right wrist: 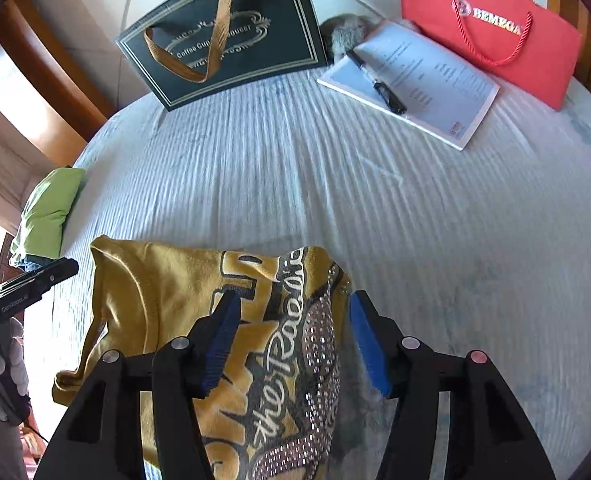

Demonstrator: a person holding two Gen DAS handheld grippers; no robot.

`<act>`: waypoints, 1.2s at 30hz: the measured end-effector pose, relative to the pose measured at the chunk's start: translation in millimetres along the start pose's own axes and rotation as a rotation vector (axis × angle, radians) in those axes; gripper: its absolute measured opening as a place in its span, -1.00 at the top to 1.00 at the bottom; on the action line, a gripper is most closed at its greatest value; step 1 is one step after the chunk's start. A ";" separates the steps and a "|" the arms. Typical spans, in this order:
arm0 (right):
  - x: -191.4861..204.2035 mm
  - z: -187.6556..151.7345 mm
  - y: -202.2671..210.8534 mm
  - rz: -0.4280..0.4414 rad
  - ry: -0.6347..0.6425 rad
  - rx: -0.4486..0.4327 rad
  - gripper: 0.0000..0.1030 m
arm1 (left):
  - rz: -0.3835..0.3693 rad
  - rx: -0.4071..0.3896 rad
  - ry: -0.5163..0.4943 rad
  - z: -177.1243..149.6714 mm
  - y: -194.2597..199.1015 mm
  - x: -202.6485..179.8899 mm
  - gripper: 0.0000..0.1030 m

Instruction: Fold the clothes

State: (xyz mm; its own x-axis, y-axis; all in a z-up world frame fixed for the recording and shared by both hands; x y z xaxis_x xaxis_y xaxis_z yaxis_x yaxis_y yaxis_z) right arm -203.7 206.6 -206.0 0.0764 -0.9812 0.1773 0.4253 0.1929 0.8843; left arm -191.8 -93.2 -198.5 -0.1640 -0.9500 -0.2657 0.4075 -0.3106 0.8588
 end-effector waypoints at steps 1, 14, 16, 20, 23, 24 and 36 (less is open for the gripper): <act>-0.7 -5.9 8.5 0.008 -0.002 -0.006 -0.09 | -0.017 0.005 -0.009 -7.3 0.7 -6.1 -0.18; -7.2 -92.2 0.1 -0.015 -0.034 0.161 0.92 | 0.120 0.081 0.060 -50.9 -21.6 22.0 0.90; -5.1 -90.4 8.8 -0.004 -0.032 0.135 0.85 | 0.073 0.052 0.084 -53.4 -5.6 22.8 0.86; -1.9 -97.7 33.2 0.055 -0.049 0.085 -0.12 | -0.036 -0.014 0.054 -69.3 29.3 0.3 -0.28; 1.6 -115.2 36.6 0.067 -0.046 0.095 -0.12 | -0.016 -0.014 0.015 -84.4 34.6 -9.2 -0.28; 1.4 -120.7 34.1 0.059 -0.043 0.103 -0.12 | -0.005 -0.001 0.008 -89.5 32.0 -9.6 -0.27; -7.3 -141.0 17.1 0.066 -0.087 0.172 0.70 | 0.122 0.099 0.101 -120.0 8.9 21.6 0.33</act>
State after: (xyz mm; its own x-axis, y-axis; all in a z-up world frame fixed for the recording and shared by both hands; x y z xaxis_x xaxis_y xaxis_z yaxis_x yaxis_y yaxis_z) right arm -69.8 215.9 -253.1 0.0177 -0.9635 0.2670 0.2611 0.2622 0.9290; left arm -84.0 -120.4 -249.2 -0.0255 -0.9803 -0.1958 0.3276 -0.1933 0.9248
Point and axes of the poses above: each gripper's, at about its wrist camera, not at the fingertips, and y roughly against the way its jaws point, x to its left, z to its top, the point moved 5 cm from there along -y, roughly the way its jaws point, and after that the axes turned 6 degrees about -z, right-handed, at the moved point
